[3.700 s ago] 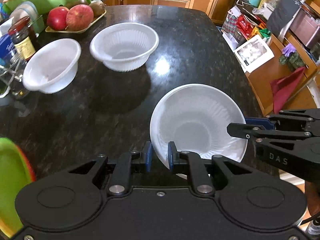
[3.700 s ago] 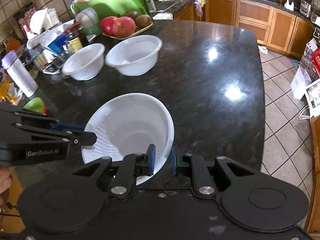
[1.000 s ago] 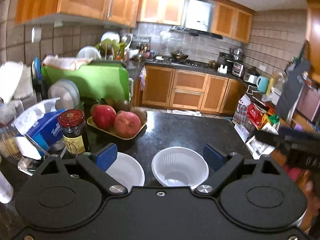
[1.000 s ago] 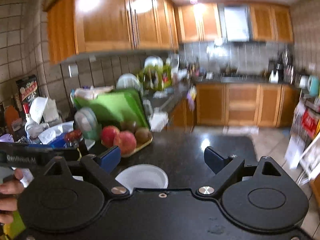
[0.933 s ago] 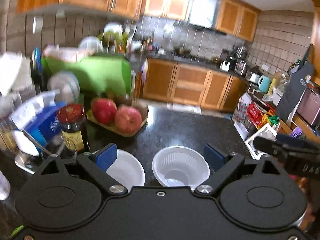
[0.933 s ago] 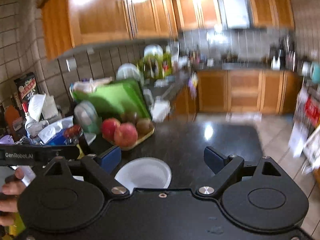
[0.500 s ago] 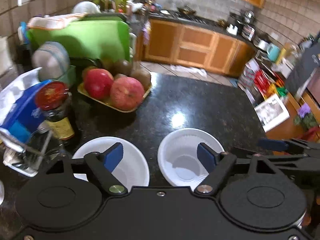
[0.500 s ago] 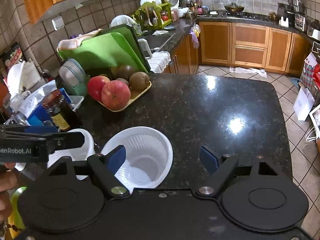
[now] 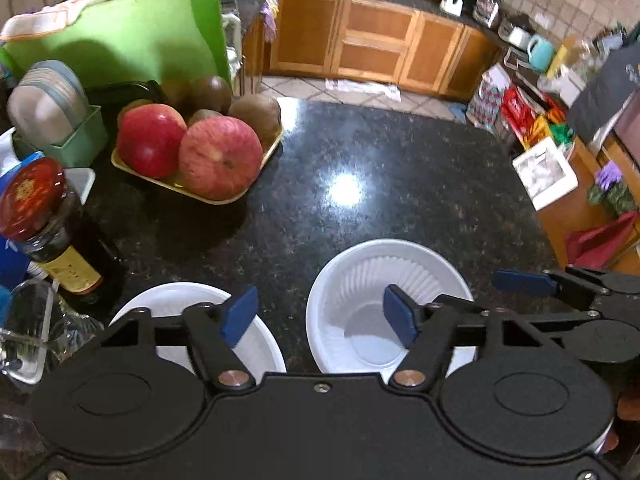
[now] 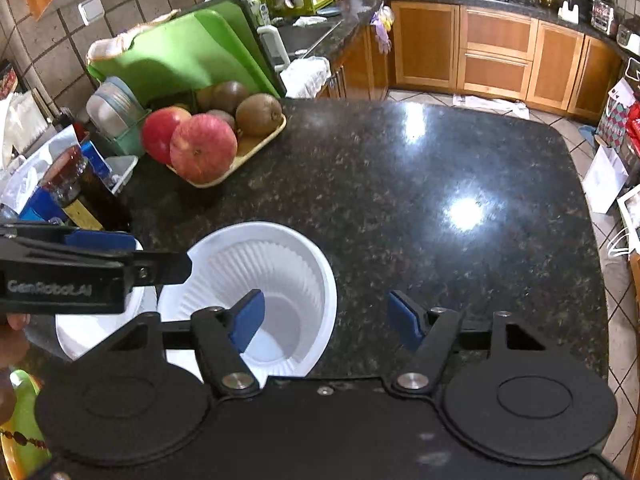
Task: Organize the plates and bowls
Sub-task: 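Move the left tool to the rim of the next white bowl, then close the left tool on the white bowl rim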
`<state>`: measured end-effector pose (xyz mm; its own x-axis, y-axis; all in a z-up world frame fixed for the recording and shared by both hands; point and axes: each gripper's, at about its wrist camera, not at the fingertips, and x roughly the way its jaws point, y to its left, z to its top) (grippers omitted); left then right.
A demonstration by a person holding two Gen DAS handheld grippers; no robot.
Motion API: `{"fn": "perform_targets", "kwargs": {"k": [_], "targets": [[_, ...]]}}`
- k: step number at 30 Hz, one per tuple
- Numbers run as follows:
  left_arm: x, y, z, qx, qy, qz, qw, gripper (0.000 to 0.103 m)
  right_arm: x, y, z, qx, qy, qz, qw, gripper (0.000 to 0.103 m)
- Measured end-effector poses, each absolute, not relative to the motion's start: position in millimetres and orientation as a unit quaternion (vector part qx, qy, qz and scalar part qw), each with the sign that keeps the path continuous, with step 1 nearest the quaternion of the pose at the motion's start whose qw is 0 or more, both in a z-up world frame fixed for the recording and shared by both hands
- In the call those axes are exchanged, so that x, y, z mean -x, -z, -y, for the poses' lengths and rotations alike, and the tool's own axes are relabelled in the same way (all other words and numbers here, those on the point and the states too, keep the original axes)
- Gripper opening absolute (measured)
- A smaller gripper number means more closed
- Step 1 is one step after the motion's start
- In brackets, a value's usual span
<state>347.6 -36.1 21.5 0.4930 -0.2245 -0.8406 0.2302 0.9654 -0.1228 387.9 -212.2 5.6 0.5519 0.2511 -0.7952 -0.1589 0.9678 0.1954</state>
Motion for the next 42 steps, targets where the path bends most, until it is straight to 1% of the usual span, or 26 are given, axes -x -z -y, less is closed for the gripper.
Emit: {"fn": "perform_targets", "kwargs": {"k": [2, 6, 7, 8, 10, 12, 14, 15, 16, 17, 19, 21, 22, 30, 32, 37, 42], "targets": [[-349.6, -17.6, 37.3, -0.007, 0.133, -0.494, 0.859, 0.063, -387.5, -3.4, 211.7, -0.047, -0.114, -0.463, 0.878, 0.066], [-353.9, -12.0, 40.1, -0.016, 0.135, -0.504, 0.853, 0.060, -387.6, -1.6, 214.3, -0.052, -0.112, -0.465, 0.877, 0.061], [-354.4, -10.9, 41.1, -0.018, 0.137, -0.506, 0.852, 0.056, -387.6, -1.4, 215.4, -0.054, -0.110, -0.466, 0.876, 0.059], [-355.0, -9.8, 42.8, -0.020, 0.139, -0.508, 0.850, 0.054, -387.7, -1.2, 216.1, -0.055, -0.110, -0.467, 0.876, 0.056], [-355.1, -8.1, 45.0, -0.024, 0.142, -0.512, 0.847, 0.053, -388.6, -0.7, 217.2, -0.058, -0.110, -0.469, 0.874, 0.053], [-355.0, -5.8, 47.2, -0.028, 0.145, -0.514, 0.845, 0.049, -389.4, -0.7, 217.2, -0.061, -0.111, -0.471, 0.873, 0.049], [-355.7, -3.9, 48.3, -0.029, 0.148, -0.518, 0.842, 0.047, -389.7, -0.6, 217.0, -0.061, -0.115, -0.473, 0.872, 0.041], [-355.9, -3.0, 49.0, -0.031, 0.149, -0.520, 0.841, 0.046, -390.2, -0.4, 215.9, -0.060, -0.116, -0.474, 0.871, 0.041], [-355.7, -2.0, 49.4, -0.033, 0.150, -0.522, 0.839, 0.040, -390.2, -0.1, 215.5, -0.059, -0.118, -0.474, 0.871, 0.040], [-355.6, -1.2, 49.8, -0.033, 0.151, -0.523, 0.838, 0.038, -390.1, -0.1, 215.2, -0.059, -0.119, -0.474, 0.870, 0.038], [-356.9, 1.2, 51.0, -0.033, 0.156, -0.527, 0.835, 0.036, -390.3, -0.2, 213.9, -0.055, -0.120, -0.473, 0.871, 0.035], [-356.3, 2.8, 52.7, -0.036, 0.156, -0.529, 0.833, 0.031, -389.9, -0.6, 213.8, -0.052, -0.119, -0.472, 0.872, 0.032], [-355.7, 3.1, 53.3, -0.037, 0.157, -0.530, 0.833, 0.030, -389.6, -0.8, 213.9, -0.051, -0.120, -0.472, 0.872, 0.029], [-348.1, 4.9, 60.3, -0.040, 0.168, -0.536, 0.827, 0.030, -381.7, -4.4, 223.6, -0.048, -0.110, -0.467, 0.876, 0.020], [-344.0, 3.8, 63.4, -0.043, 0.170, -0.535, 0.826, 0.030, -377.7, -4.2, 227.0, -0.044, -0.106, -0.467, 0.877, 0.015], [-332.3, 1.6, 71.6, -0.049, 0.188, -0.534, 0.823, 0.030, -369.4, 0.6, 237.5, -0.039, -0.098, -0.476, 0.873, 0.014], [-330.3, 3.9, 79.3, -0.055, 0.200, -0.536, 0.819, 0.030, -367.7, 7.0, 249.7, -0.059, -0.092, -0.486, 0.867, 0.013]]}}
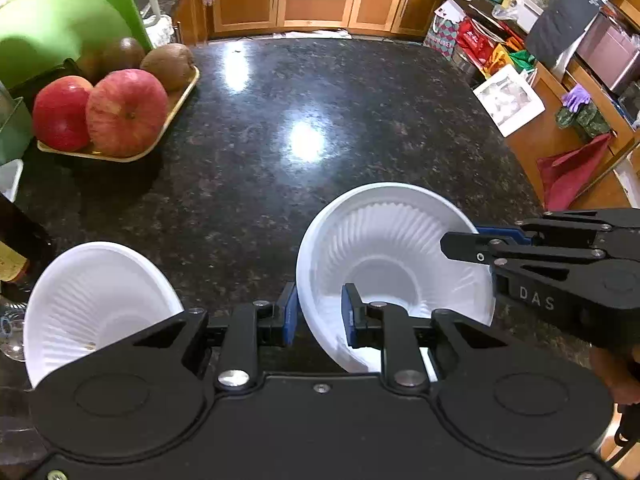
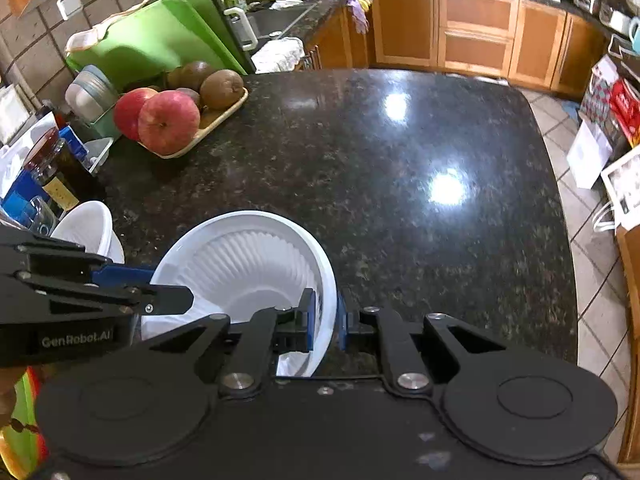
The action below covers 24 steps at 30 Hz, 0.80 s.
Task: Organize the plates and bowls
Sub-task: 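Close the left tool on the white bowl rim, then lift and carry the white bowl with the left tool onto the stacked bowls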
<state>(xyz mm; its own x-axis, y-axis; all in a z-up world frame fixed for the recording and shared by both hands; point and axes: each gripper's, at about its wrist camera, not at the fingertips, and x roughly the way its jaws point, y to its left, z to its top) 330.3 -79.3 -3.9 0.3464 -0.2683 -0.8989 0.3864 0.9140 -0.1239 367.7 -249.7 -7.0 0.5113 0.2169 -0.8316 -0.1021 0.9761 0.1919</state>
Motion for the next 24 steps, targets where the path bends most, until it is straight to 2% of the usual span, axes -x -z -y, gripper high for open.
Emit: {"fn": "perform_targets", "kwargs": {"k": [5, 12, 18, 21, 24], "targets": [[-331.4, 10.9, 82.2, -0.055, 0.199, -0.547, 0.812, 0.030, -371.5, 13.0, 252.3, -0.070, -0.090, -0.509, 0.853, 0.017], [-330.0, 8.5, 85.4, -0.057, 0.197, -0.538, 0.818, 0.030, -370.6, 11.9, 253.5, -0.084, -0.099, -0.503, 0.855, 0.020], [-332.5, 10.3, 90.2, -0.057, 0.185, -0.539, 0.820, 0.030, -368.7, 9.2, 247.9, -0.057, -0.091, -0.491, 0.864, 0.021], [-333.8, 9.4, 90.2, -0.052, 0.182, -0.537, 0.822, 0.030, -366.4, 6.8, 245.9, -0.041, -0.086, -0.485, 0.870, 0.016], [-331.8, 5.2, 89.2, -0.052, 0.179, -0.532, 0.826, 0.020, -361.6, 1.7, 246.1, -0.031, -0.083, -0.477, 0.875, 0.016]]}}
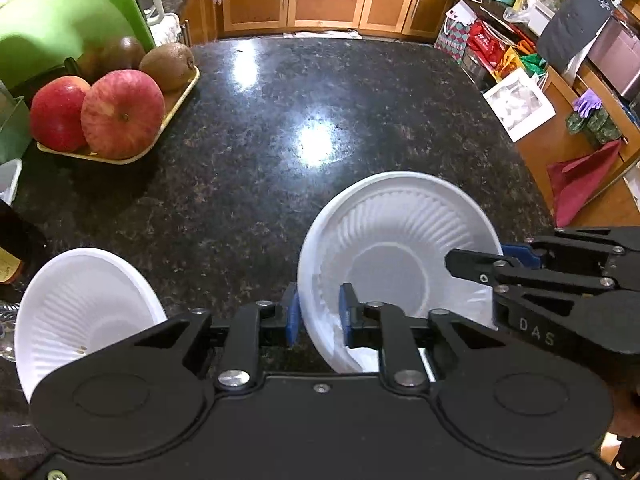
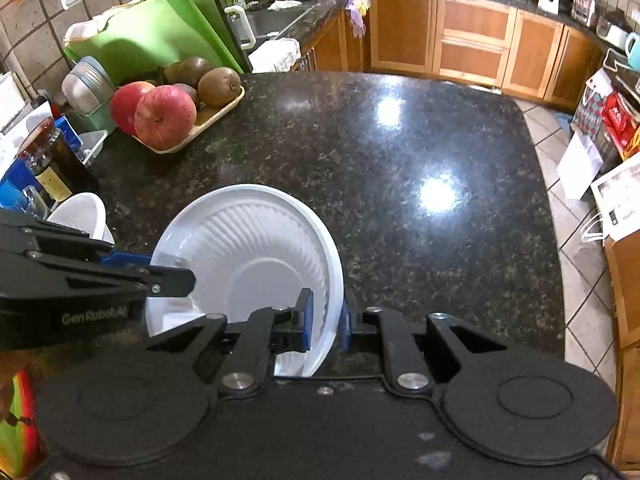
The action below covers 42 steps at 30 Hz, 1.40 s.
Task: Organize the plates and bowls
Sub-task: 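Lift and carry the white bowl with the left tool onto the stacked bowls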
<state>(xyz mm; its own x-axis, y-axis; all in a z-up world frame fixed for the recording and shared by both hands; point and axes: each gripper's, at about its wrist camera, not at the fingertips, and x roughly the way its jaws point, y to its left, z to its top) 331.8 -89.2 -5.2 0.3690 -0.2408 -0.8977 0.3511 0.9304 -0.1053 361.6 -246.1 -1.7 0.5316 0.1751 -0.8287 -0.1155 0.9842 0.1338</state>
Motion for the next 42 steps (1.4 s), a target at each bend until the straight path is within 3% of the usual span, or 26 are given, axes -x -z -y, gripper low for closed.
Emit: {"fn": "perform_targets", "kwargs": {"k": [23, 42], "targets": [[-239.9, -59.4, 69.8, -0.069, 0.193, -0.467, 0.860, 0.019, -240.2, -75.6, 235.9, -0.024, -0.131, -0.403, 0.905, 0.015], [-162.4, -46.7, 65.4, -0.092, 0.206, -0.486, 0.844, 0.020, -137.5, -56.1, 236.4, -0.031, -0.170, -0.411, 0.895, 0.019]]}}
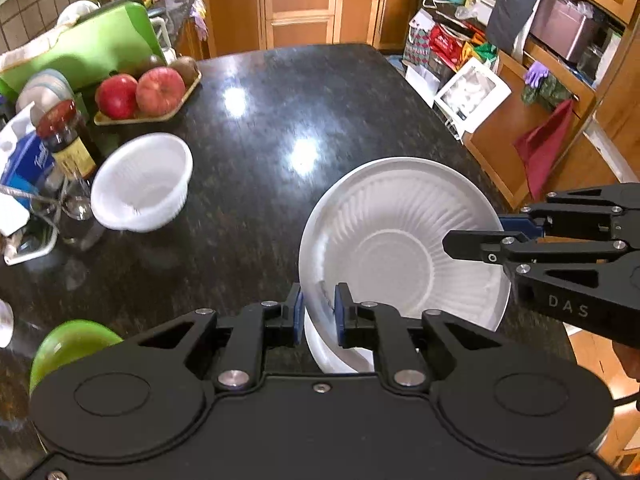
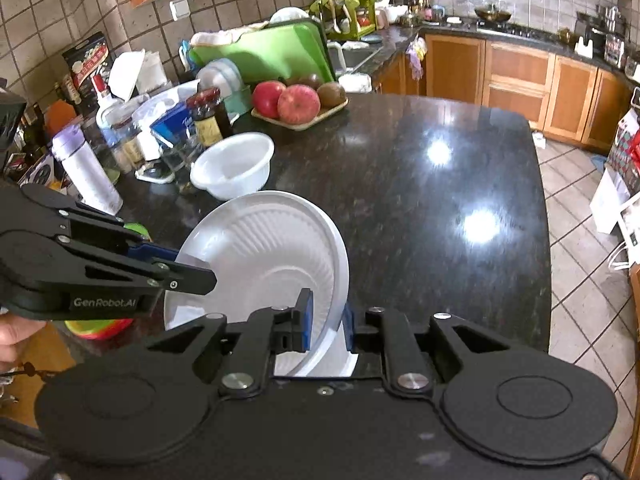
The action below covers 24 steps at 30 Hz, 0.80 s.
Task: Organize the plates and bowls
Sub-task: 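Lift and carry the white bowl with the left tool onto the stacked bowls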
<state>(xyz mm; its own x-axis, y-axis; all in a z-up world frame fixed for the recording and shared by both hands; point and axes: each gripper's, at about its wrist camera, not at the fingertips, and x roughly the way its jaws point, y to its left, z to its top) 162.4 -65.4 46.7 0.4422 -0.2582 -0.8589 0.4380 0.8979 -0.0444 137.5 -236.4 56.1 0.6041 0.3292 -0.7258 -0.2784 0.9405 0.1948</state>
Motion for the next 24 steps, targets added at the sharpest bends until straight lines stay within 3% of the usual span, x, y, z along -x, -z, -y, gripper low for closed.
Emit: {"fn": "perform_targets", "kwargs": {"k": [11, 15, 17, 24], "targets": [[-151.1, -28.2, 67.9, -0.095, 0.208, -0.501, 0.835, 0.022, -131.8, -38.9, 241.0, -0.050, -0.176, -0.431, 0.884, 0.026], [-142.7, -29.1, 70.1, -0.102, 0.205, -0.475, 0.849, 0.036, -132.3, -36.7, 240.6, -0.049, -0.176, -0.425, 0.887, 0.039], [-139.0, -30.0, 71.3, -0.105, 0.201, -0.463, 0.857, 0.054, -131.6, -36.3, 239.6, -0.044, -0.174, -0.419, 0.890, 0.049], [-137.7, -32.8, 70.0, -0.099, 0.195, -0.450, 0.866, 0.056, -127.3, -40.7, 242.2, -0.027, -0.159, -0.383, 0.910, 0.057]]}}
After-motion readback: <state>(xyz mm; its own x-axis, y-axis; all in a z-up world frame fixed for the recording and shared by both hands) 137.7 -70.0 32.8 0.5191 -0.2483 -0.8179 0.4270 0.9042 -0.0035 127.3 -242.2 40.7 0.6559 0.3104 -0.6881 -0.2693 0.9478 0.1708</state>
